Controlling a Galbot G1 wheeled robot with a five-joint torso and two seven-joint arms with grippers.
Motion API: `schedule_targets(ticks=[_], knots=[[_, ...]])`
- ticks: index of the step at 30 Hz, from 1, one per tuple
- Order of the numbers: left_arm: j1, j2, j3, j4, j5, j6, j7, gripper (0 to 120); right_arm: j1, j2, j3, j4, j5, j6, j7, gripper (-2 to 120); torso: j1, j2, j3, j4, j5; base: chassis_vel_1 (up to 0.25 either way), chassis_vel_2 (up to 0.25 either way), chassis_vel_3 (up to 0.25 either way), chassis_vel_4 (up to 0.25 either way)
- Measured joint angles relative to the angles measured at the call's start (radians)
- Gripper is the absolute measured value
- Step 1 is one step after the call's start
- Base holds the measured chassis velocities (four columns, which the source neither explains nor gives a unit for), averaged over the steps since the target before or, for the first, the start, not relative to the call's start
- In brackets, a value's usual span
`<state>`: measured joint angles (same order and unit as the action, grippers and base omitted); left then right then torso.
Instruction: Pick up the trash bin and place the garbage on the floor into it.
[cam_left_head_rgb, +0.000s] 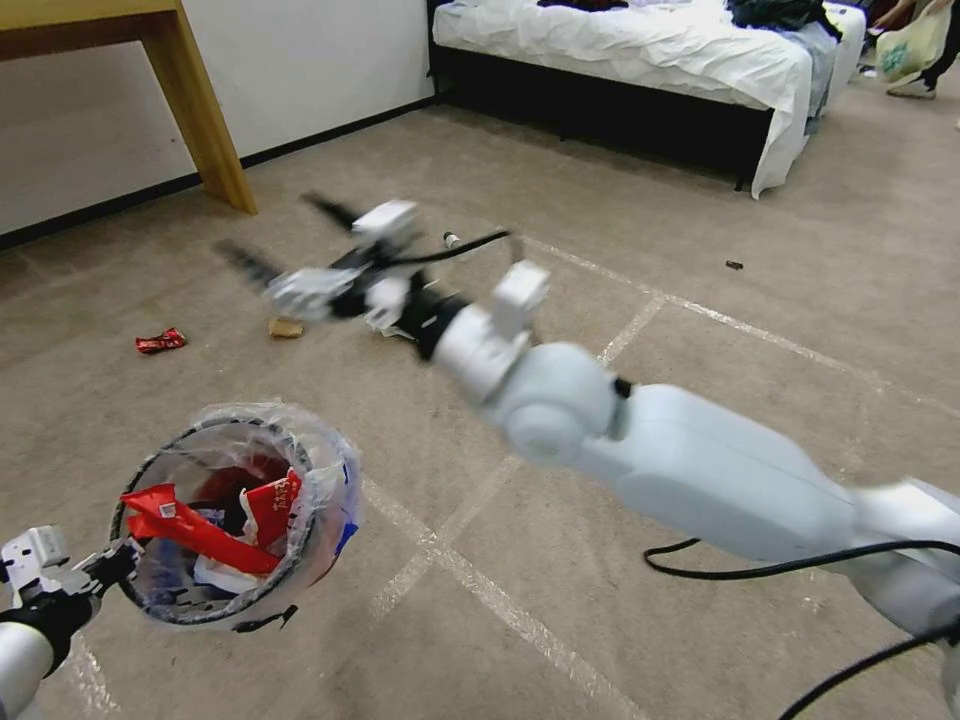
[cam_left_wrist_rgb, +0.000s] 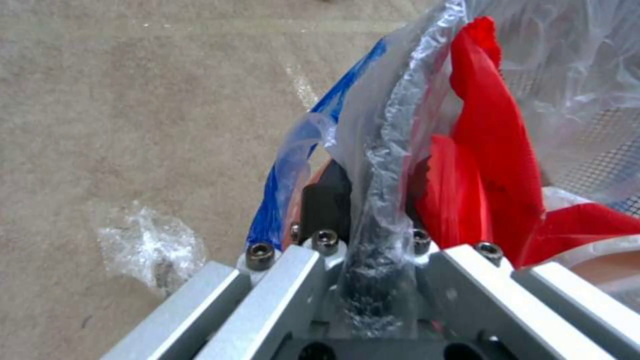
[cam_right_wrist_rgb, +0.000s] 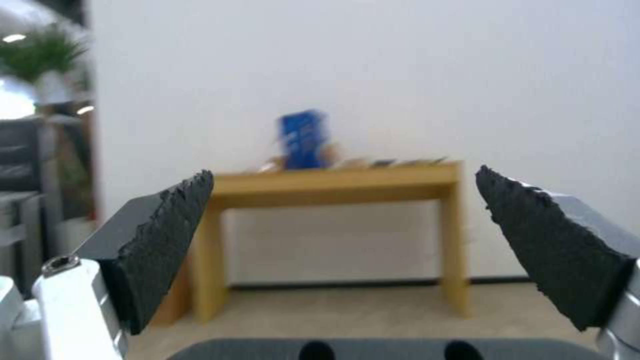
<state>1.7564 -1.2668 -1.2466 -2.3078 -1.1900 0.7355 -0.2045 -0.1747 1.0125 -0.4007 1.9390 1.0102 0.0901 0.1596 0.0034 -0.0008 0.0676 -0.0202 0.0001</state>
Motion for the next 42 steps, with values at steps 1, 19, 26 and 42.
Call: schedule_targets(ticks=[1, 19, 26, 42], knots=[[0.002, 0.001, -0.003, 0.000, 0.000, 0.000, 0.001, 1, -0.021, -0.010, 0.043, -0.006, -0.007, 0.007, -0.007, 100, 0.000, 0.000, 0.000, 0.0000, -0.0001, 0.000, 0.000, 0.000, 0.000], [-0.005, -0.027, -0.010, -0.026, 0.025, 0.000, 0.020, 1, -0.467, -0.099, 0.713, -0.021, -0.201, 0.080, -0.078, 100, 0.000, 0.000, 0.000, -0.0001, -0.0003, 0.000, 0.000, 0.000, 0.000], [-0.004, -0.044, -0.019, -0.041, 0.035, 0.000, 0.021, 1, -0.706, -0.062, 0.900, 0.025, -0.299, 0.111, -0.103, 100, 0.000, 0.000, 0.000, -0.0003, -0.0001, 0.000, 0.000, 0.000, 0.000], [-0.007, -0.072, -0.016, -0.043, 0.063, 0.000, 0.020, 1, -0.982, 0.010, 0.967, 0.070, -0.489, 0.150, -0.092, 100, 0.000, 0.000, 0.000, -0.0002, -0.0003, 0.000, 0.000, 0.000, 0.000]])
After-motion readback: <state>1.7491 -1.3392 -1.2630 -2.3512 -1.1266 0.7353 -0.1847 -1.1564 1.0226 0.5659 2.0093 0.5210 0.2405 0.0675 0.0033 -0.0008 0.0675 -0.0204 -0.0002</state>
